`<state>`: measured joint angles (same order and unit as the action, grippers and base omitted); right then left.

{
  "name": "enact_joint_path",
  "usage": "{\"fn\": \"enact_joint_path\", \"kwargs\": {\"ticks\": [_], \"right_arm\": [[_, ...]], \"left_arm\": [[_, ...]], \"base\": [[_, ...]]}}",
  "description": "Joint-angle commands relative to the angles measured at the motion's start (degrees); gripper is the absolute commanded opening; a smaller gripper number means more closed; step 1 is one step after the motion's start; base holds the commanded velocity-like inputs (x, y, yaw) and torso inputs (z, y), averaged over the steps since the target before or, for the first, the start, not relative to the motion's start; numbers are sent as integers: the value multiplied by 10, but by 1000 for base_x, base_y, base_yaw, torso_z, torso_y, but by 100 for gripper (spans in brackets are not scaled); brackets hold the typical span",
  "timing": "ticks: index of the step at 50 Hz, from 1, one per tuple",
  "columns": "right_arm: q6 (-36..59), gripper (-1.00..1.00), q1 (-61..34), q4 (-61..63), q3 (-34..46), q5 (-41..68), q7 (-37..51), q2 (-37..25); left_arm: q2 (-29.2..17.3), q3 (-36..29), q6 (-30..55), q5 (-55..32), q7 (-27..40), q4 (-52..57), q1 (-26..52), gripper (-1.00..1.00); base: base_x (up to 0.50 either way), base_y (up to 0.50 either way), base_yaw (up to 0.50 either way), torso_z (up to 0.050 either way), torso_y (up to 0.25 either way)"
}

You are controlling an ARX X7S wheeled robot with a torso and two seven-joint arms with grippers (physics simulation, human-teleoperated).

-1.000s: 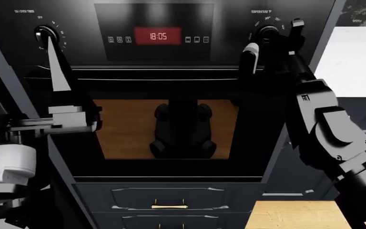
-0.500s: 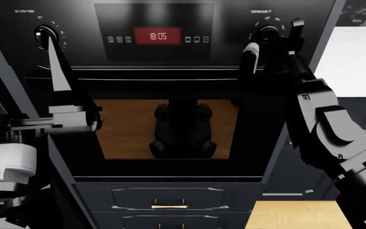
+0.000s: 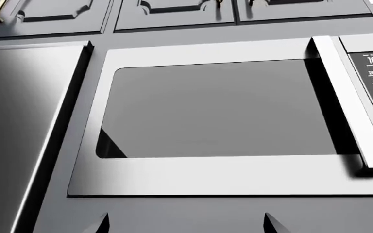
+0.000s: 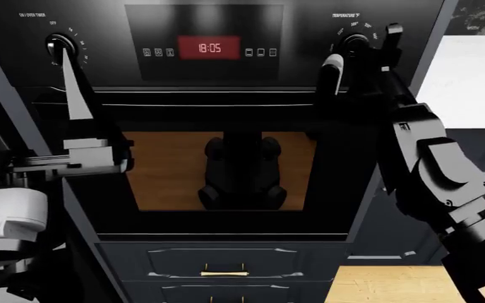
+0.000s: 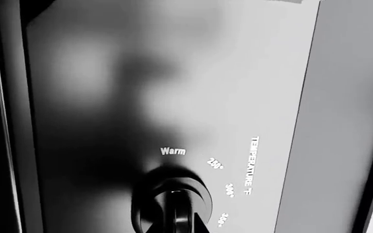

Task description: Preheat the oven by turning the temperature knob.

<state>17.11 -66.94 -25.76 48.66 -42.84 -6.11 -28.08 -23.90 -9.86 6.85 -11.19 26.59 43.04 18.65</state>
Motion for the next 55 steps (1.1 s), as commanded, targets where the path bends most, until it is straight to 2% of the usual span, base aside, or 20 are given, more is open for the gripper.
{"fn": "enact_joint_path", "kwargs": {"ticks": [1,55], "right_arm": [[6,-100,8,24,-20,19,-9,5],[15,-100,32,56,-86,119,-24,32]], "left_arm": [[-2,-1,2,-1,2,4,-1,100],[-8,2,1,-10,10,3,4,100]], "base": [[0,0,0,0,0],[-1,0,0,0,1]]}}
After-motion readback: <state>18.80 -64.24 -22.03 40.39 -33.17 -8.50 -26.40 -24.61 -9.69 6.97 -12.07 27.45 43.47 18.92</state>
